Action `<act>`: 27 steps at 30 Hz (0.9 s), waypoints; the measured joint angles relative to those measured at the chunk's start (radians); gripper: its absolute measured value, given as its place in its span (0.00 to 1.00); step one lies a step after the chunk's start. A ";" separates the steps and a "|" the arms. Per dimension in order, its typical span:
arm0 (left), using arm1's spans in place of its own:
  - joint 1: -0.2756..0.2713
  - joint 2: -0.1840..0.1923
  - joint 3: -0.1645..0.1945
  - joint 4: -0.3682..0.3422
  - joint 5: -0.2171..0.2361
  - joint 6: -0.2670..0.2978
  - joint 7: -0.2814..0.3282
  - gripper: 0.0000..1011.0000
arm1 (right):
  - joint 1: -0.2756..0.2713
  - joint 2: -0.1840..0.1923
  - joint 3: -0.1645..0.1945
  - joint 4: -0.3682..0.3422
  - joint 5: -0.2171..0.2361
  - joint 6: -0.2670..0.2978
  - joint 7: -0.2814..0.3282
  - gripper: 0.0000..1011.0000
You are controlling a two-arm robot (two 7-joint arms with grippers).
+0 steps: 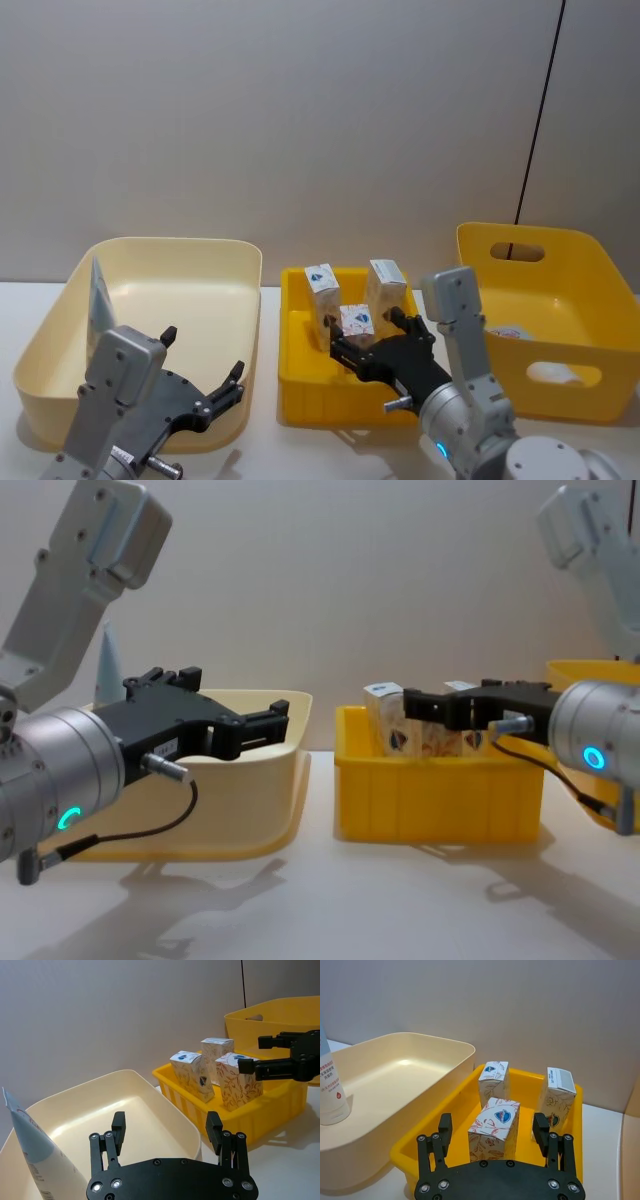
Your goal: Bimanual collaborative sorting of washing and personal care products
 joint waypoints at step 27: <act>0.000 0.000 0.000 0.000 0.000 0.000 0.000 0.99 | 0.090 -0.072 -0.016 0.172 -0.049 -0.010 -0.029 0.84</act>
